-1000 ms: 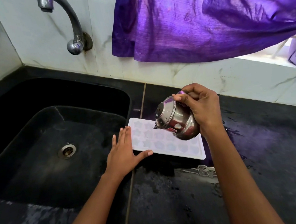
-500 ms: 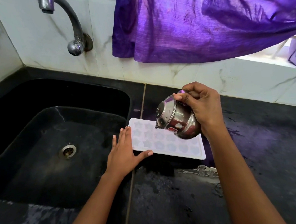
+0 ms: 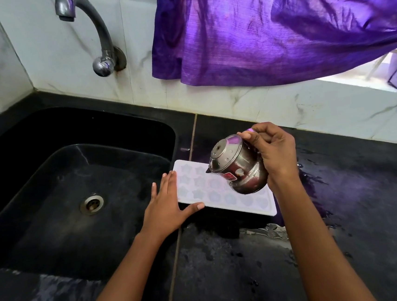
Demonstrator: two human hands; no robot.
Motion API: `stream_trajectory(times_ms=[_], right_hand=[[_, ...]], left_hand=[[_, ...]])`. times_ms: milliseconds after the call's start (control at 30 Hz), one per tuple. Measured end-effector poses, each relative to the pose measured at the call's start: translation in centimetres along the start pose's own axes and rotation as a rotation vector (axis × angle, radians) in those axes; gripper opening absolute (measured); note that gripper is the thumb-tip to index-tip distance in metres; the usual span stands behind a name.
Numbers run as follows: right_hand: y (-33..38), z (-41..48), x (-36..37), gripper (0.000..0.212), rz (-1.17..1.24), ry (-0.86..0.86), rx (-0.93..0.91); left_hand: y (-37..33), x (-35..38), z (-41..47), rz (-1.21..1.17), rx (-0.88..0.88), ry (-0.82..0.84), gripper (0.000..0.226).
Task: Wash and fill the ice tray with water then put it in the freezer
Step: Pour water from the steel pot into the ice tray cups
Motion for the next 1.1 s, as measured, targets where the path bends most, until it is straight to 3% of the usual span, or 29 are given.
stream_trajectory(times_ms=[267, 700, 867, 1100], right_hand=[[-0.2, 0.1, 1.2, 0.014, 0.056, 0.018, 0.034], [0.1, 0.0, 4.5, 0.015, -0.187, 0.122, -0.074], [0.5, 0.1, 4.8, 0.013, -0.249, 0.126, -0.113], [1.1, 0.2, 5.1, 0.014, -0.297, 0.118, -0.154]], left_hand=[[0.8, 0.3, 0.2, -0.028, 0.021, 0.039, 0.101], [0.9, 0.4, 0.0, -0.04, 0.012, 0.034, 0.101], [1.4, 0.7, 0.2, -0.025, 0.034, 0.019, 0.13], [1.6, 0.9, 0.3, -0.01, 0.046, 0.011, 0.129]])
Point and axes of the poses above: each hand's wrist, its own z-axis towards the middle knuckle, its own x-axis out of the palm, y = z × x, the point moved 5 cm from there along z, towards the middle knuckle, and after that the axes turned 10 degrees about x, right-handed, at the moved point
